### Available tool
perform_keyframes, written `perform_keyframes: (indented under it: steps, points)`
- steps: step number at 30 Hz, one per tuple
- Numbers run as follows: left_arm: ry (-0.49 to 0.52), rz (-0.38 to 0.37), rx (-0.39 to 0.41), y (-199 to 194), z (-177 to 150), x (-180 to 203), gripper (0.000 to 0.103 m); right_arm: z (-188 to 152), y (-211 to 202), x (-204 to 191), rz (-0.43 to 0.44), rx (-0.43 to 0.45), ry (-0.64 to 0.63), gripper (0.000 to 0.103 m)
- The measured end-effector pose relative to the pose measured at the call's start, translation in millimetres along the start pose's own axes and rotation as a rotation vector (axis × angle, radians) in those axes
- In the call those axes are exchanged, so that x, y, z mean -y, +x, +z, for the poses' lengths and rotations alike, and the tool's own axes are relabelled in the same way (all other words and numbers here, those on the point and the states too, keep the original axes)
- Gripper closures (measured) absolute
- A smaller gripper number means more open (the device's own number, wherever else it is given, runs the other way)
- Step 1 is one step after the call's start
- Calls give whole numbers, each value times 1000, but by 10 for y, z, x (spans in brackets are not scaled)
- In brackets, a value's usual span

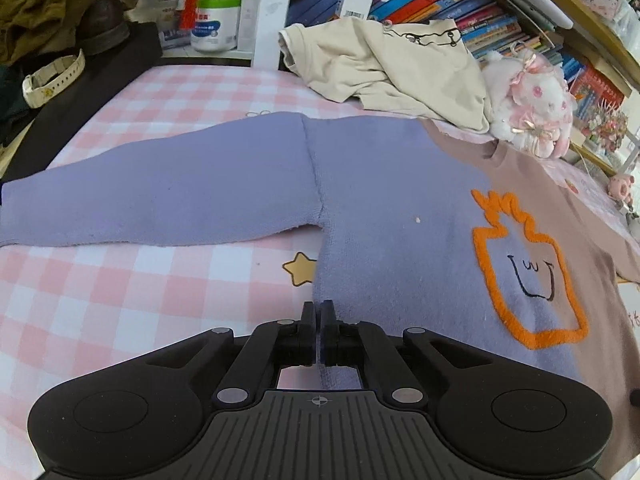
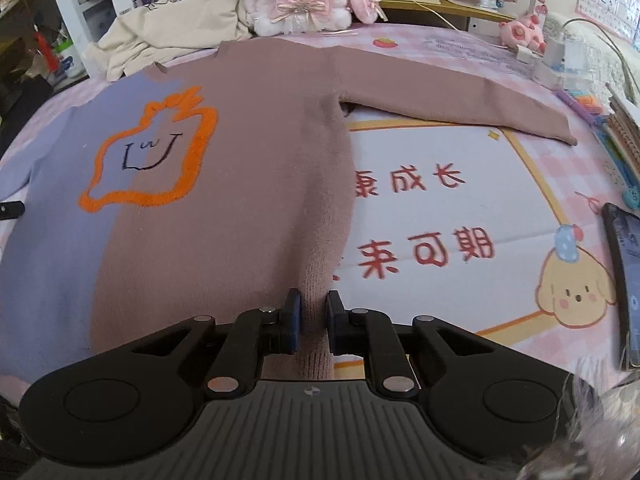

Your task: Fold clothes

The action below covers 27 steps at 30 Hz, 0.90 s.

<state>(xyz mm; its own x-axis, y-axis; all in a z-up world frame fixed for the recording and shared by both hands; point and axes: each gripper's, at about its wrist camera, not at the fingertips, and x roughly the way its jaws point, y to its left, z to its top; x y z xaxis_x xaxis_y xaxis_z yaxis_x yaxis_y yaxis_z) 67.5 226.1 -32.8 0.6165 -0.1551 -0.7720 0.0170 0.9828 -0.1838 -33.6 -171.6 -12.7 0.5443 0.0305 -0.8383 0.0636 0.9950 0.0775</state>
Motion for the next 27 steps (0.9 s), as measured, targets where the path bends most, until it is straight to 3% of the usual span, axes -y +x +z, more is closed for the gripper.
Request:
perform_keyframes:
  steps: [4, 12, 19, 22, 24, 26, 27]
  points:
    - [49, -10, 0, 26, 2, 103, 102, -29, -22, 69, -21, 8, 20, 90]
    - [54, -11, 4, 64, 26, 149, 102, -7, 19, 82, -35, 37, 32, 90]
    - [6, -36, 34, -84, -94, 56, 100, -8, -5, 74, -47, 51, 46, 86]
    - [-8, -32, 52, -233, -181, 6, 98, -3, -35, 51, -66, 63, 46, 75]
    - [-15, -24, 64, -341, -241, -41, 96, 6, -93, 17, -72, 97, 46, 56]
    - [-16, -4, 79, -447, -293, -106, 87, 26, -156, -50, -79, 138, 33, 42]
    - [-17, 9, 88, -493, -313, -137, 76, 38, -186, -88, -83, 159, 25, 34]
